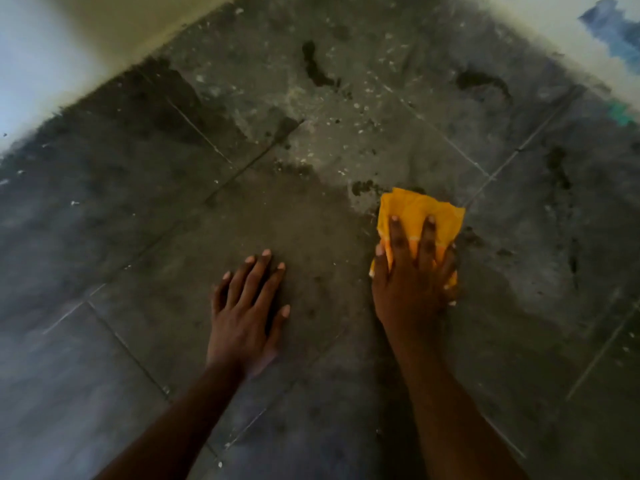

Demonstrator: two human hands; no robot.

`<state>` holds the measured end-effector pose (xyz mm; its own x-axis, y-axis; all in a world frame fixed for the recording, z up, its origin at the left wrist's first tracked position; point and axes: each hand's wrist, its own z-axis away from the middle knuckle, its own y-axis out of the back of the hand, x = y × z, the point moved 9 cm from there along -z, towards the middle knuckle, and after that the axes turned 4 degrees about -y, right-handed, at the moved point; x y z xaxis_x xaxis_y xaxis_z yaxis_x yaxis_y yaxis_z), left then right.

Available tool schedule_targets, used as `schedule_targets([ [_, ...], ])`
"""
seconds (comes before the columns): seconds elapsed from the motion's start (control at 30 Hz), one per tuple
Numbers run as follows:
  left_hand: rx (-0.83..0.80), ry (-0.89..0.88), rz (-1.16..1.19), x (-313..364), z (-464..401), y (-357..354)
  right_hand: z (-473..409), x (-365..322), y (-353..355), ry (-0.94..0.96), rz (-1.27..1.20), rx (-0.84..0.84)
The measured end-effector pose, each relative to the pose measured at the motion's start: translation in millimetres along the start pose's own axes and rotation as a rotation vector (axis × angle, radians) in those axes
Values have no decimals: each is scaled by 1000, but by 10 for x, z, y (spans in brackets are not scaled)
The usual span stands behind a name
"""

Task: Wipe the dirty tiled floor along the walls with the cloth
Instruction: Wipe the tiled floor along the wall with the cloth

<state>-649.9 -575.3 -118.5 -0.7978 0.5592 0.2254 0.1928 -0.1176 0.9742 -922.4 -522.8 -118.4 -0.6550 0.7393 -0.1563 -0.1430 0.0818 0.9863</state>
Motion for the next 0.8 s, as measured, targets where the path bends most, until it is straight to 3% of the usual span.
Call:
schedule_targets([
  [0.1,-20,22,18,-14,-25,-11,204,196,16,104,57,-43],
  [0.37,-154,82,42,-60,-13,-65,176,190,28,102,74,-91],
  [0.8,-128,70,31,-70,-58,-45,117,166,-10,89,8,-92],
])
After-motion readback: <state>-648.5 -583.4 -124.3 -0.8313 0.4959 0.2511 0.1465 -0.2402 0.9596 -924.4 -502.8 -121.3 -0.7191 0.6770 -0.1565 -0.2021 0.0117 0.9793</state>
